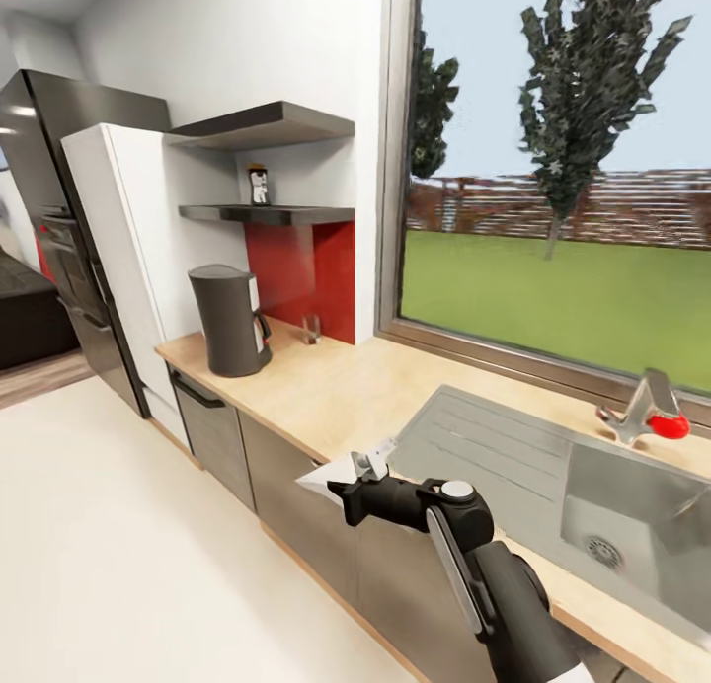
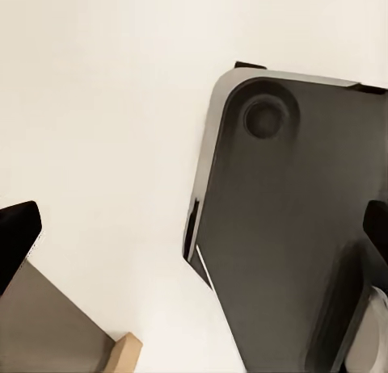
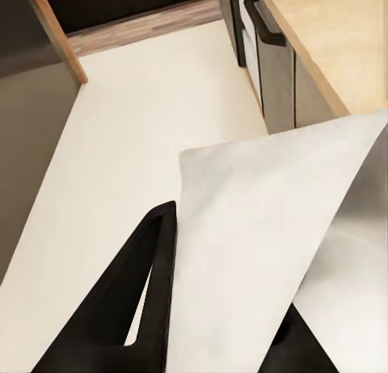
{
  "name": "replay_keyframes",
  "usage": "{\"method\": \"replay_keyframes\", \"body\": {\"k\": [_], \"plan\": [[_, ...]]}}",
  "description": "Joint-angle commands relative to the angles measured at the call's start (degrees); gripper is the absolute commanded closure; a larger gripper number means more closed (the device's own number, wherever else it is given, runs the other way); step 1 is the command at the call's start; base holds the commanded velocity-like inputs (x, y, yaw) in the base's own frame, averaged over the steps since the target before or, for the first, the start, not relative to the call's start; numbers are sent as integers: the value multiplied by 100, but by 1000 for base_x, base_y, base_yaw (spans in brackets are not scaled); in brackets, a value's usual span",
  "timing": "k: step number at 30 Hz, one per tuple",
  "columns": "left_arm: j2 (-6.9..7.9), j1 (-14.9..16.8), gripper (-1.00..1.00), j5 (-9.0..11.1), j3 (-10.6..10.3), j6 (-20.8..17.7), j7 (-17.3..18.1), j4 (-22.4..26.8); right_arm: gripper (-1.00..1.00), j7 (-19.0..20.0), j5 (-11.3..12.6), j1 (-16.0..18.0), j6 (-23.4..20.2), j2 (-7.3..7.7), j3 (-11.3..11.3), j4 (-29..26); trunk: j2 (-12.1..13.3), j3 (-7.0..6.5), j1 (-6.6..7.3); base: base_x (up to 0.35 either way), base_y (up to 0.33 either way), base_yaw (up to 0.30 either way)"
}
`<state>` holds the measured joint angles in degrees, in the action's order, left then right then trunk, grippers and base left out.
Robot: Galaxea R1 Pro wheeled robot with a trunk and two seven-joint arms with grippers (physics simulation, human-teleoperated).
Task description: Set up a coffee station on the kitchen countertop: keep the coffee maker on the countertop, move the bottle of coffee from the kitchen shelf to the counter next to the coffee maker, place a paper coffee filter on top of the coffee maker, put the saucer next to the coffee maker with the coffee cup on the saucer, and place the electric kettle next to the coffee maker.
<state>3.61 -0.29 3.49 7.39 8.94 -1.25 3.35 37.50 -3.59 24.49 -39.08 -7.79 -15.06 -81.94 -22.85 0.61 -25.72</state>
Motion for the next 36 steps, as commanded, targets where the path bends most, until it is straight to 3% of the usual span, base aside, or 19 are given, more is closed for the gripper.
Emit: {"method": "replay_keyframes", "body": {"k": [1,27,28,30,31,33,34,36], "plan": [[2,-4,-100,35,8,7,2,8,100,2,-28,4,-29,-3,3,-6,-7,6,-6,330,126,0],[27,-7,-100,22,9,-30,2,2,100,-48,-43,24,-60,-47,37,-66,-7,6,-6,304,194,0],[69,-10,-100,14,8,-60,2,-5,100,-852,-58,651,-577,-189,38,-263,-7,6,-6,281,235,0],[74,-15,-100,10,6,-70,2,-8,100,-1443,-43,1098,-1087,-218,38,-256,-7,6,-6,272,230,0],[77,-21,-100,-1,7,-79,2,-9,100,-2015,-43,1832,-1677,-221,38,-122,-7,6,-6,199,159,0],[78,-23,-100,-14,2,-84,2,-9,100,-2180,-50,2435,-1842,-221,38,274,-7,6,-6,127,77,0],[72,-26,-100,-20,-9,-85,2,-15,100,-2266,-53,3165,-1899,-221,38,1013,-7,6,-6,33,20,0],[70,-31,-100,-25,-23,-86,2,-22,100,-2300,-51,3804,-1918,-221,38,1746,-7,6,-6,14,8,0]]}}
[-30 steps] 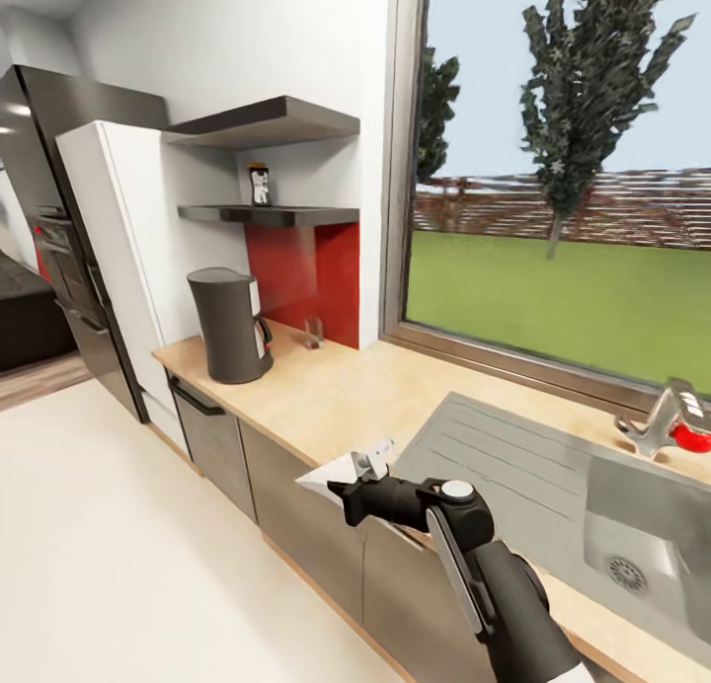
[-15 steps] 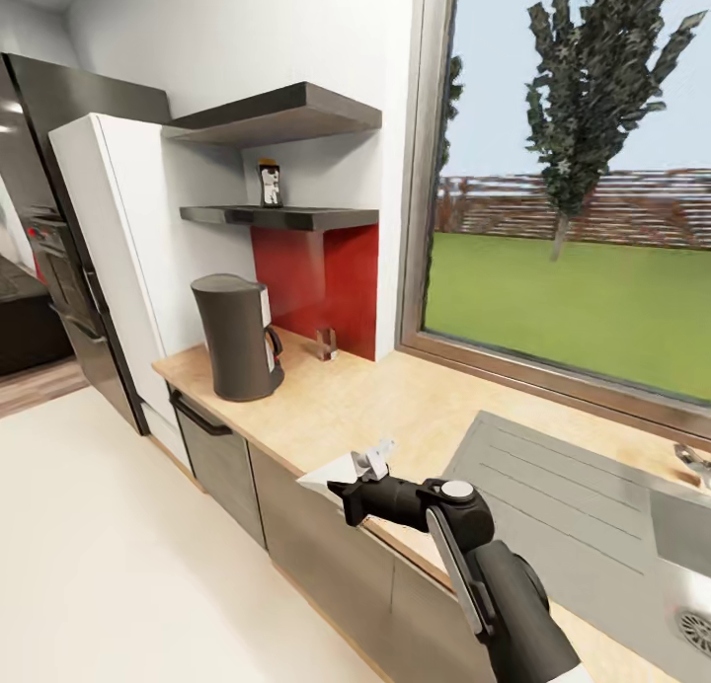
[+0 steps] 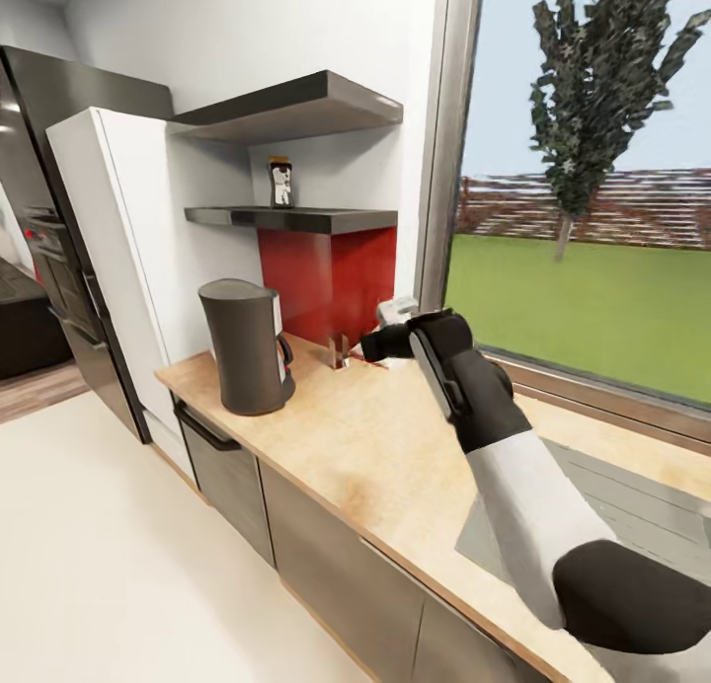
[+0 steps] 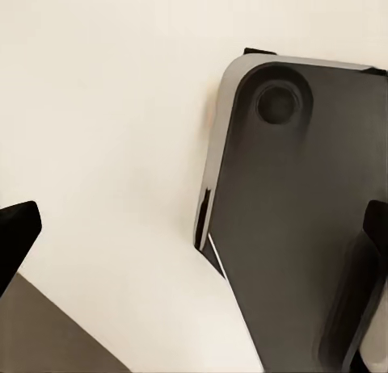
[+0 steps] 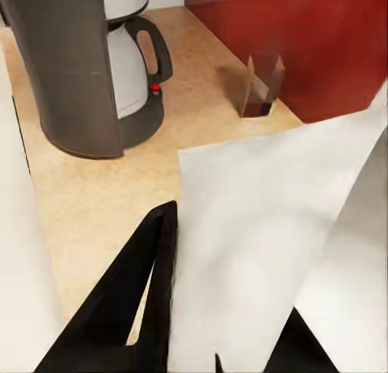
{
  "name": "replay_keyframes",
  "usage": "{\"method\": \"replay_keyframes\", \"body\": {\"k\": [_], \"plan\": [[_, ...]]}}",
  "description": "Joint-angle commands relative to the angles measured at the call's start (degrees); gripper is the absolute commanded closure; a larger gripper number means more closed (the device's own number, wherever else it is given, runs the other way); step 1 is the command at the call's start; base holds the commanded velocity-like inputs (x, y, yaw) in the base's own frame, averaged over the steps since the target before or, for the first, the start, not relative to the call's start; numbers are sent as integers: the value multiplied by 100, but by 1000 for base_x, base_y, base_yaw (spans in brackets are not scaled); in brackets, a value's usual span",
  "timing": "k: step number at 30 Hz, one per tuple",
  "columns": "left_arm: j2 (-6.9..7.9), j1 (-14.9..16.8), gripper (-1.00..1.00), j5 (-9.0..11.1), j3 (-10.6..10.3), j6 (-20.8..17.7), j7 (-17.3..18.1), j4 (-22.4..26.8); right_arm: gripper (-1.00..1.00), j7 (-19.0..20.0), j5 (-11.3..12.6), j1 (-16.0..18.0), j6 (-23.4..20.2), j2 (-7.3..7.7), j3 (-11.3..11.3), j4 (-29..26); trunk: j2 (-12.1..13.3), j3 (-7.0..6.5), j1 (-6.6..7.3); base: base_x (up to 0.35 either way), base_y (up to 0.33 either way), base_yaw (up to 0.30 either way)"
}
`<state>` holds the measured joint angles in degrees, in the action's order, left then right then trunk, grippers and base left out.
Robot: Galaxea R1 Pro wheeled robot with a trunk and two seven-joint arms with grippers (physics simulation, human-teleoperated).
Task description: Set up a coffee station on the kitchen countertop: keep the coffee maker on the countertop, move the bottle of coffee from the kitchen shelf to the counter next to the coffee maker, place a paper coffee filter on top of the coffee maker, put the saucer next to the coffee maker with the coffee cup on the saucer, and place the electric kettle next to the coffee maker.
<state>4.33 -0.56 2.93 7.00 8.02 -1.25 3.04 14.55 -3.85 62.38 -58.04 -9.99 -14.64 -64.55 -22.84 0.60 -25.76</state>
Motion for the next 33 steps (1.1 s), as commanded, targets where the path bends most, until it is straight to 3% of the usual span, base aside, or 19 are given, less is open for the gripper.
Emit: {"method": "replay_keyframes", "body": {"k": [1,5,9,12,14,17,33], "plan": [[-1,-7,-100,28,10,7,2,7,100,-16,-23,263,-26,-1,-4,302,-8,7,-3,7,4,0],[-12,-20,-100,30,-8,7,2,-11,100,-82,-20,1063,-32,-1,-1,1067,-8,7,-3,3,2,0],[-12,-30,-100,32,-14,5,2,-33,100,-295,9,1401,-32,-1,2,1282,-8,7,-3,0,0,0],[-5,-31,-100,32,-3,2,2,-38,100,-342,138,1452,-30,-1,-6,1293,-8,7,-3,41,11,0],[4,-32,-100,43,12,-1,2,-39,100,-360,533,1468,-30,-1,-17,1295,-8,7,-3,176,140,0],[5,-32,-100,48,19,0,2,-40,100,-357,875,1474,-27,-1,-29,1296,-8,7,-3,229,206,0],[-2,-32,-100,50,21,7,2,-40,100,-342,1015,1472,-23,-1,-18,1174,-8,7,-3,289,199,0]]}}
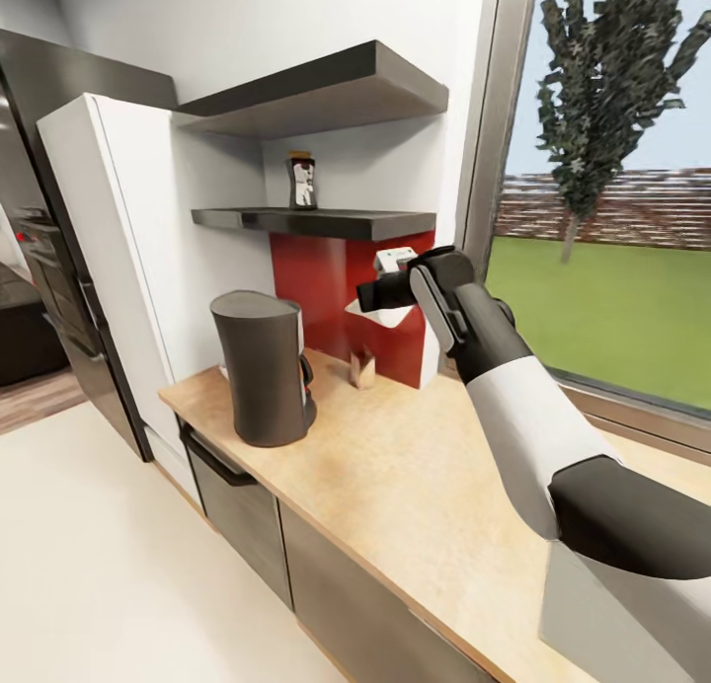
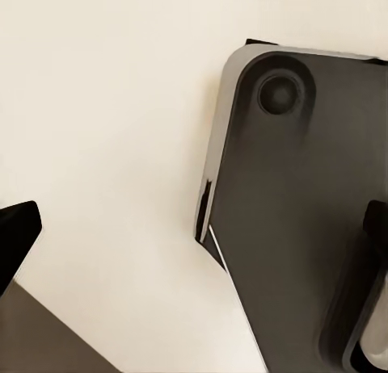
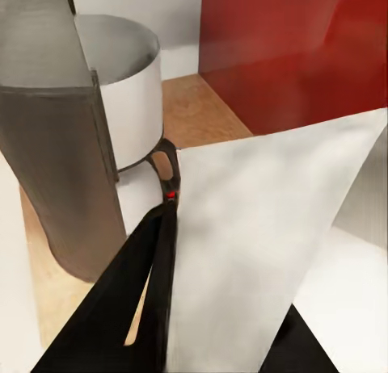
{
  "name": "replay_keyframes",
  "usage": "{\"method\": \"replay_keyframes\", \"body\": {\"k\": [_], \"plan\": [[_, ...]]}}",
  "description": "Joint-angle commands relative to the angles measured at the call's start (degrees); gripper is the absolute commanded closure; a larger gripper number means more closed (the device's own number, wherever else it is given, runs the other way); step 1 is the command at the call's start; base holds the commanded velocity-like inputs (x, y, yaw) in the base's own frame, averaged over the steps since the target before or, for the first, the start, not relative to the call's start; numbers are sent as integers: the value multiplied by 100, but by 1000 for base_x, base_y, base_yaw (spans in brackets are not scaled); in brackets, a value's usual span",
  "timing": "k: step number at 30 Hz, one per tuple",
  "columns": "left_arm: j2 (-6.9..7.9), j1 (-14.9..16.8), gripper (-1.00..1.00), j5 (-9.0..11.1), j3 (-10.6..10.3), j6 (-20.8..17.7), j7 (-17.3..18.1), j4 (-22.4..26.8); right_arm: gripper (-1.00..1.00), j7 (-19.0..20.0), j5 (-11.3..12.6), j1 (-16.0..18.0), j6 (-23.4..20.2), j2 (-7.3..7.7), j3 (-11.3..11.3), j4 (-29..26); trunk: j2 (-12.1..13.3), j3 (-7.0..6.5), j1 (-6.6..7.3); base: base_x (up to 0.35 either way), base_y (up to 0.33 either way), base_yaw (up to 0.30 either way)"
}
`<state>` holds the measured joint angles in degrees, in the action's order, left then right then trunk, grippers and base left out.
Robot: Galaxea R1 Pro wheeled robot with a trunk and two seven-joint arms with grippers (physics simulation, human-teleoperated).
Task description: Set up a coffee station on the kitchen countertop: keep the coffee maker on the countertop, move the bottle of coffee from the kitchen shelf to the counter next to the coffee maker, place a paper coffee filter on top of the coffee maker, put the saucer next to the coffee maker with the coffee cup on the saucer, and place the electric kettle next to the coffee maker.
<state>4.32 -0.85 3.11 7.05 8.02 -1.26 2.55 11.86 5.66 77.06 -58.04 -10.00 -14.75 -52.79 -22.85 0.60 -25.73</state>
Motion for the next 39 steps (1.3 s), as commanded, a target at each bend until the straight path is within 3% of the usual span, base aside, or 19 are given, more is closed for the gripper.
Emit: {"method": "replay_keyframes", "body": {"k": [1,6,7,10,39], "plan": [[-1,-3,-100,32,18,7,3,8,100,-72,97,7,-24,0,-6,-41,-7,6,-6,230,163,0],[-5,-3,-100,32,18,7,3,8,100,-70,552,3,-25,0,-2,-120,-7,6,-6,86,61,0],[-8,-3,-100,32,17,7,3,8,100,-70,759,3,-29,0,-3,-121,-7,6,-6,15,10,0],[-5,-3,-100,32,16,7,3,5,100,-71,873,2,-30,0,-8,-119,-7,6,-6,7,5,0],[-1,1,-100,32,25,7,3,8,100,-52,928,-33,-29,0,-11,-56,-7,6,-6,128,93,0]]}}
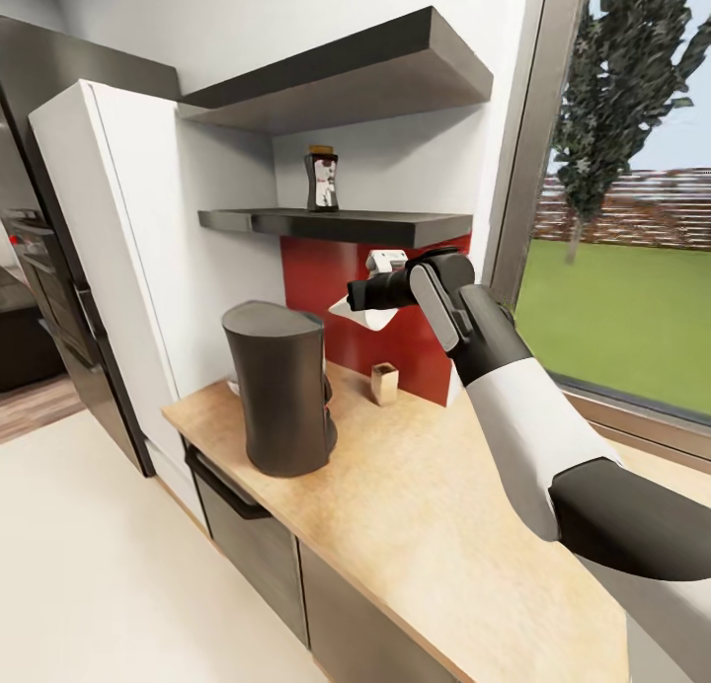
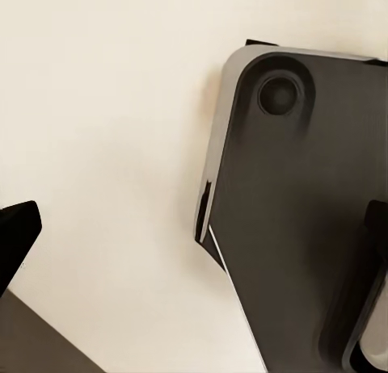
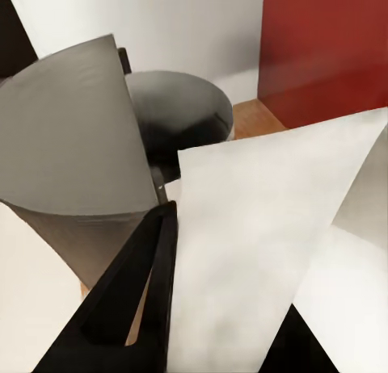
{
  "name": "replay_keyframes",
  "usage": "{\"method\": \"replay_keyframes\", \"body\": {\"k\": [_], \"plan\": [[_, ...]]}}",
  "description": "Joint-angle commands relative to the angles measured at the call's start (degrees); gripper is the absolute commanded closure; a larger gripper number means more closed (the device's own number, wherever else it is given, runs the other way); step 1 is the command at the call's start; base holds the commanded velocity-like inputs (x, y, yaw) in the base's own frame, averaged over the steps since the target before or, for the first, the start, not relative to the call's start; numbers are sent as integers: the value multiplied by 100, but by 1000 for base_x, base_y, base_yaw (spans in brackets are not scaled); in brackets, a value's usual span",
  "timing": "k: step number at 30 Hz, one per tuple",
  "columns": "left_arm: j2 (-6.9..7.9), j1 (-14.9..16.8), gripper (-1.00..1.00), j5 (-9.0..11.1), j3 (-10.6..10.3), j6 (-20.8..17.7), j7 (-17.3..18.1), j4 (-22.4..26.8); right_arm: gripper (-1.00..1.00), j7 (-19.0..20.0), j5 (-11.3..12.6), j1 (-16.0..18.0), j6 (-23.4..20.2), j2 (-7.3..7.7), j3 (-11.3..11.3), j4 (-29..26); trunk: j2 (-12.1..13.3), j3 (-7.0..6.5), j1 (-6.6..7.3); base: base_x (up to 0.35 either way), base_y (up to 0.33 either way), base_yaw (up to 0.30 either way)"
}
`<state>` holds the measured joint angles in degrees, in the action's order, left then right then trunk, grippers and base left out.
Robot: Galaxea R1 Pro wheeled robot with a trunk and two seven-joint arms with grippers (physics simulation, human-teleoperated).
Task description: Set up a coffee station on the kitchen countertop: keep the coffee maker on the countertop, move the bottle of coffee from the kitchen shelf to the counter next to the coffee maker, place a paper coffee filter on top of the coffee maker, put the saucer next to the coffee maker with the coffee cup on the saucer, and place the electric kettle next to the coffee maker.
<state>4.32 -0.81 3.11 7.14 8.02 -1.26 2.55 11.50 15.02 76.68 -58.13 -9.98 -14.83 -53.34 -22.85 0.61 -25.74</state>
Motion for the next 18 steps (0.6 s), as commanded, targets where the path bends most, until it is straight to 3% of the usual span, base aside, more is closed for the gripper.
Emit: {"method": "replay_keyframes", "body": {"k": [1,18], "plan": [[-1,-4,-100,32,15,7,3,8,100,-16,-8,4,-19,-1,-3,-1,-7,6,-5,158,149,0],[-1,-3,-100,32,15,7,3,8,100,-17,1,4,-20,-1,-3,-13,-7,6,-5,112,107,0]]}}
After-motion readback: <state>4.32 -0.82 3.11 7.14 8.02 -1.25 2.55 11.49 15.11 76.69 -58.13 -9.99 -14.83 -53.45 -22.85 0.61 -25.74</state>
